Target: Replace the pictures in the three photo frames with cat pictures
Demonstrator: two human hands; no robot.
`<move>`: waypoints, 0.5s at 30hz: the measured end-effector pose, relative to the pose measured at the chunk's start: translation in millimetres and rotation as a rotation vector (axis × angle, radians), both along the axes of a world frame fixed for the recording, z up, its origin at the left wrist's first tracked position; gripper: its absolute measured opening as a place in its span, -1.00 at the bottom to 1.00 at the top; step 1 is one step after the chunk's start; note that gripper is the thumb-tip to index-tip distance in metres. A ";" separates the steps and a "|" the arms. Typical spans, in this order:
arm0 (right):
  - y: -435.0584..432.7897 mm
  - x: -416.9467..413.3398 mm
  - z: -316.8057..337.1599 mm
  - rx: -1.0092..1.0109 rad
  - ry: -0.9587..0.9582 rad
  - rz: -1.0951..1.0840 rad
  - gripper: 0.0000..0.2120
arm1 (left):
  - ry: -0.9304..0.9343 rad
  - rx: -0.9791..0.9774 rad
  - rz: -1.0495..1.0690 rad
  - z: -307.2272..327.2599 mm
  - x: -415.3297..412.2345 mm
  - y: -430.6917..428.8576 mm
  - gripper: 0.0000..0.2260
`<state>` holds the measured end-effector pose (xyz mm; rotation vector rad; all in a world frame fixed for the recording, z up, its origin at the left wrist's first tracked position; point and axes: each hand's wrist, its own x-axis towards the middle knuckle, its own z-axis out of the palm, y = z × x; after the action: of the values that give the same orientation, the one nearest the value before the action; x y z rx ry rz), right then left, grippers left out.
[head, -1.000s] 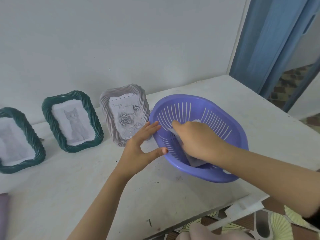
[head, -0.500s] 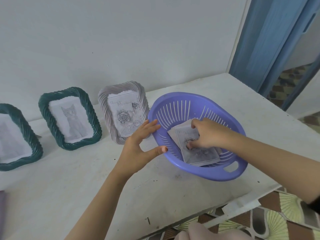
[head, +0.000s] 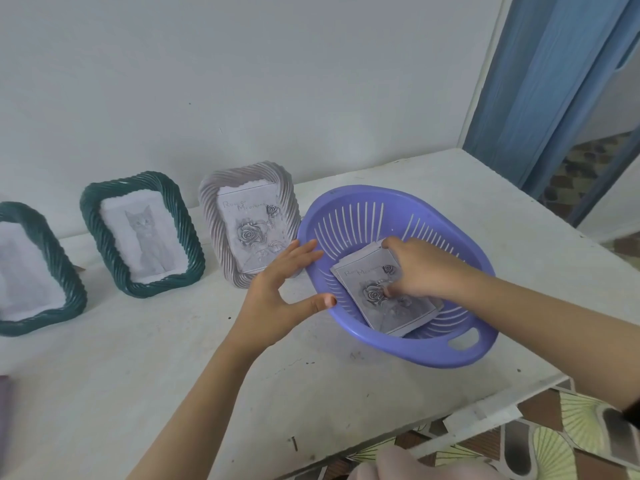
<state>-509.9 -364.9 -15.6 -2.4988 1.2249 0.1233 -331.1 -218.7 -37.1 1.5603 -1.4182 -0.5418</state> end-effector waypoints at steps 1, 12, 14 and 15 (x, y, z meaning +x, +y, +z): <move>-0.7 0.7 -1.7 -0.008 0.004 0.007 -0.31 | -0.003 -0.004 0.001 0.0 -0.1 -0.1 -0.46; -7.0 0.6 16.1 -0.009 -0.187 -0.056 -0.52 | 0.089 -0.075 0.069 11.2 4.0 9.2 -0.52; -5.7 -0.8 36.2 -0.024 -0.288 -0.065 -0.56 | 0.140 -0.150 0.114 29.0 9.0 17.0 -0.58; -3.6 -1.8 48.3 -0.041 -0.359 -0.065 -0.60 | 0.153 -0.206 0.150 40.4 12.9 21.4 -0.60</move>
<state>-511.8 -368.5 32.7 -2.3751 1.1619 -0.3543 -318.1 -197.2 3.3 1.4150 -1.1914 -0.4026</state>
